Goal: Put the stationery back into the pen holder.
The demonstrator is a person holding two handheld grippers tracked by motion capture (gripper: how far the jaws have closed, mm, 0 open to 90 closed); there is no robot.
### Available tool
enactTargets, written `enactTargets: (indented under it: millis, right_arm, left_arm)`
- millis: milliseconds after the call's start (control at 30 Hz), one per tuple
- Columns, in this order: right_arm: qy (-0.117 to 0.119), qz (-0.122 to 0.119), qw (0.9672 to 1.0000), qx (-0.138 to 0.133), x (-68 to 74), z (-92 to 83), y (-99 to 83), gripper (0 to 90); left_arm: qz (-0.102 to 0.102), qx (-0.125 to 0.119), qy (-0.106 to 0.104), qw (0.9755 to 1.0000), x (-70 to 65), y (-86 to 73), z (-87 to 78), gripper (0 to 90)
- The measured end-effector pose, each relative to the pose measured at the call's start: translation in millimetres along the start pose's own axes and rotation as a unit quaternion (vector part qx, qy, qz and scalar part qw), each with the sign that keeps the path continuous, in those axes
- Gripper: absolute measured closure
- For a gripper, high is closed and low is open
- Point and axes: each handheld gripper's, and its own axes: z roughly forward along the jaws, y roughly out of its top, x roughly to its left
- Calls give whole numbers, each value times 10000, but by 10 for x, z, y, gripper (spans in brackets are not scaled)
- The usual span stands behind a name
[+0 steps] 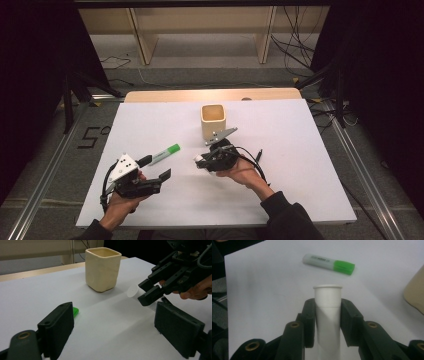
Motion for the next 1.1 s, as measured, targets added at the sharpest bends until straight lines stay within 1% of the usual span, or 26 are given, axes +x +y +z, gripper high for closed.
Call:
enactTargets:
  millis: [67, 167, 233, 333, 533, 700, 933, 1100]
  right_arm:
    - [-16, 82, 9999, -99, -19, -11, -3, 677]
    - [-98, 191, 9995, -250, -45, -34, -5, 677]
    - [-124, 301, 9988, -357, -65, -54, -7, 677]
    - [-210, 372, 9979, -488, -97, -85, -12, 677]
    - [-315, 551, 9952, -750, -136, -146, -12, 677]
    - [-405, 682, 9927, -911, -169, -193, -14, 677]
    - [-556, 799, 9884, -1169, -217, -251, -16, 677]
    - [-657, 858, 9860, -1270, -246, -273, -17, 677]
  left_arm:
    - [-1, 0, 4, 10000, 1, 0, 1, 154]
    - [-5, 3, 3, 10000, 1, -1, 1, 154]
    - [-6, 2, 4, 10000, 1, -1, 1, 154]
    - [-4, 6, 5, 10000, 1, -2, 1, 154]
    - [-2, 9, 6, 10000, 3, -3, 3, 154]
    - [0, 20, 7, 10000, 4, -4, 4, 154]
    - [-22, 19, 9, 10000, 7, -8, 8, 154]
    - [-29, 30, 16, 10000, 9, -11, 11, 154]
